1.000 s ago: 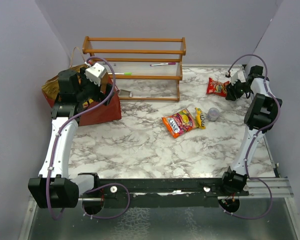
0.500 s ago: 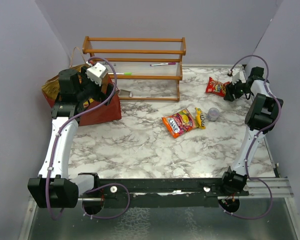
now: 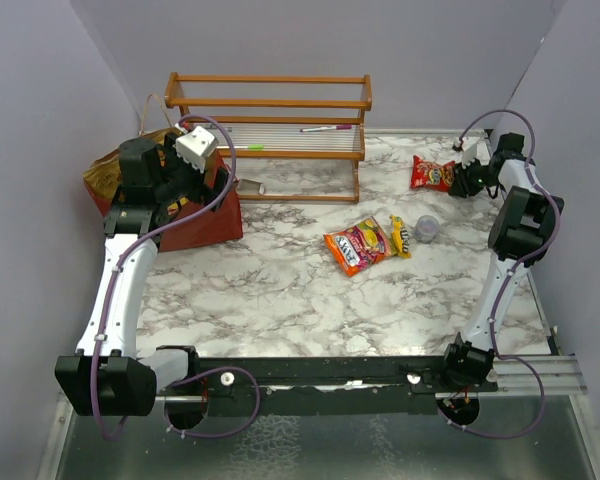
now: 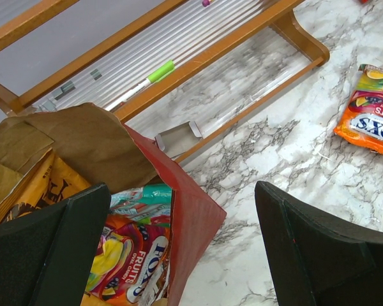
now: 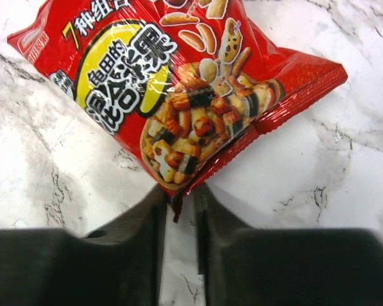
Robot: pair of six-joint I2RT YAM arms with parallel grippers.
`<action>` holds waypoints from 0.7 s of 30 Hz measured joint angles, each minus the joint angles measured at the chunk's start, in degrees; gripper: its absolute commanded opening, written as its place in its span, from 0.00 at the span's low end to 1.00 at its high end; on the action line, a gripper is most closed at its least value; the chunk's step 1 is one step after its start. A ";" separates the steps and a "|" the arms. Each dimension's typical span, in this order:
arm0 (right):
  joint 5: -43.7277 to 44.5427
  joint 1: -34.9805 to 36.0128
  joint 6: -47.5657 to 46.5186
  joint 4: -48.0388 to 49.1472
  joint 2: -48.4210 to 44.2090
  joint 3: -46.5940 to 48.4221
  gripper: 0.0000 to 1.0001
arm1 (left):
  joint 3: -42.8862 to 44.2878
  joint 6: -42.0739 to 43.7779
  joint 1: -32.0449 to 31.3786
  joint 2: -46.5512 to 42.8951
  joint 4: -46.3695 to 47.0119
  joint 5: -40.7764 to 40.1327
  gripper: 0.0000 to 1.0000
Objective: Place the snacks into the paper bag
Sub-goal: Pick up the snack from the center of the board.
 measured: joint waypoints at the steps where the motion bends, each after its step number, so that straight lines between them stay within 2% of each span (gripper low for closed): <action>1: -0.02 0.00 0.17 0.02 0.00 0.00 0.08 | 0.02 0.07 -0.02 0.00 -0.04 0.00 0.99; 4: -0.20 0.04 0.59 0.46 -0.11 -0.39 0.01 | 0.22 0.28 -0.17 0.00 -0.44 -0.02 0.99; 13: -1.05 0.04 3.04 3.21 -7.96 -12.55 0.01 | 2.78 0.33 -1.84 -0.42 -2.38 -0.39 0.96; 21: -3.41 0.09 9.07 5.07 -23.80 -25.49 0.01 | 3.26 0.46 -5.66 -1.99 -4.02 -1.77 0.93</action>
